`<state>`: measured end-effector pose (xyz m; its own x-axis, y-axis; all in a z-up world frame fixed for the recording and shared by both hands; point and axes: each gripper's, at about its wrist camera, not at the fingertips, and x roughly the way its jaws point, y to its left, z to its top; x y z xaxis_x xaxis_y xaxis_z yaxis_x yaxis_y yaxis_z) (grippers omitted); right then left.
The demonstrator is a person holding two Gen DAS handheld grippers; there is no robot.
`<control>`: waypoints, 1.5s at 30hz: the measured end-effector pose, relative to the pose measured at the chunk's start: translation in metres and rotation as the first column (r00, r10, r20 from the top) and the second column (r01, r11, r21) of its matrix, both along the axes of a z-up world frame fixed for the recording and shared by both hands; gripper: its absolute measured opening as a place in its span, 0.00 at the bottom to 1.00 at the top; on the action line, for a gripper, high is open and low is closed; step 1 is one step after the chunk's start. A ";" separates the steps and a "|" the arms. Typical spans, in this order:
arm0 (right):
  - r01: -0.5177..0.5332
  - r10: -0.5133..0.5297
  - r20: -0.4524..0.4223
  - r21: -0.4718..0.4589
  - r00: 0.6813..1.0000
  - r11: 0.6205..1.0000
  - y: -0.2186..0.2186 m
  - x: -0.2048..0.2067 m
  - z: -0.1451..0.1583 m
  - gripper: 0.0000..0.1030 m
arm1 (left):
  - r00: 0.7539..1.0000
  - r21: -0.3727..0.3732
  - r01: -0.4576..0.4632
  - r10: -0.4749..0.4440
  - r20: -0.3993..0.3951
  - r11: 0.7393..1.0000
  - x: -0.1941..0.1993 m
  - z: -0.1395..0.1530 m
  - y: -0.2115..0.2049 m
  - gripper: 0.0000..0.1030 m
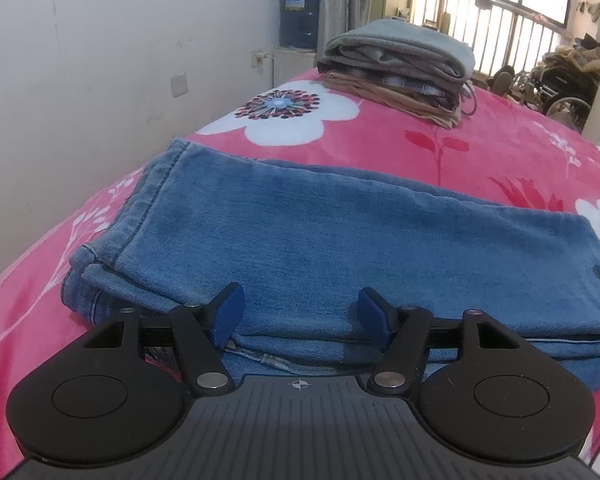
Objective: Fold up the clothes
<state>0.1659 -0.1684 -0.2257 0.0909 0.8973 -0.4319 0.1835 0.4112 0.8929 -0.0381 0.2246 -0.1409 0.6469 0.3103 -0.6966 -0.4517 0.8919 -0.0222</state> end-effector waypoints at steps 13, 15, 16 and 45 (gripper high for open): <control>-0.126 0.139 0.154 -0.091 0.978 0.988 0.017 -0.006 0.018 0.49 | 1.000 -0.002 -0.011 0.011 -0.002 1.000 0.001 0.000 0.001 0.62; -0.134 0.149 0.163 -0.100 0.975 0.986 0.019 -0.007 0.020 0.49 | 1.000 -0.001 -0.012 0.012 -0.003 1.000 0.001 0.000 0.000 0.62; -0.135 0.151 0.166 -0.102 0.975 0.986 0.019 -0.008 0.021 0.50 | 1.000 -0.001 -0.012 0.012 -0.003 1.000 0.001 0.000 0.000 0.62; -0.086 0.099 0.190 -0.076 0.977 0.993 0.026 -0.012 0.021 0.60 | 0.998 -0.631 -0.058 0.043 -0.039 0.773 -0.062 0.044 -0.031 0.62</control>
